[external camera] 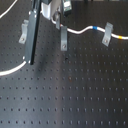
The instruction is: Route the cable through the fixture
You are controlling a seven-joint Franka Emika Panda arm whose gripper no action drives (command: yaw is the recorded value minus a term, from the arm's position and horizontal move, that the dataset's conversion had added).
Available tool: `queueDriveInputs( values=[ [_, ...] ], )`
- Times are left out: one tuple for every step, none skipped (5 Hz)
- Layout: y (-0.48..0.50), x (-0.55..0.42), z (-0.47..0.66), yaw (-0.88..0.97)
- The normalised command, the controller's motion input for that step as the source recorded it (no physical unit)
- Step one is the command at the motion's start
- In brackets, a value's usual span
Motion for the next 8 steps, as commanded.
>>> queueDriveInputs(
  values=[
    [0.04,-0.081,-0.13,0.0],
    [0.029,-0.059,-0.21,-0.09],
    [0.034,-0.028,-0.21,-0.09],
    [0.078,0.039,-0.27,-0.09],
    [0.153,0.072,-0.34,-0.04],
    [0.184,0.076,0.0,0.04],
    [0.212,0.084,0.14,0.19],
    [0.203,-0.017,0.34,0.21]
  ],
)
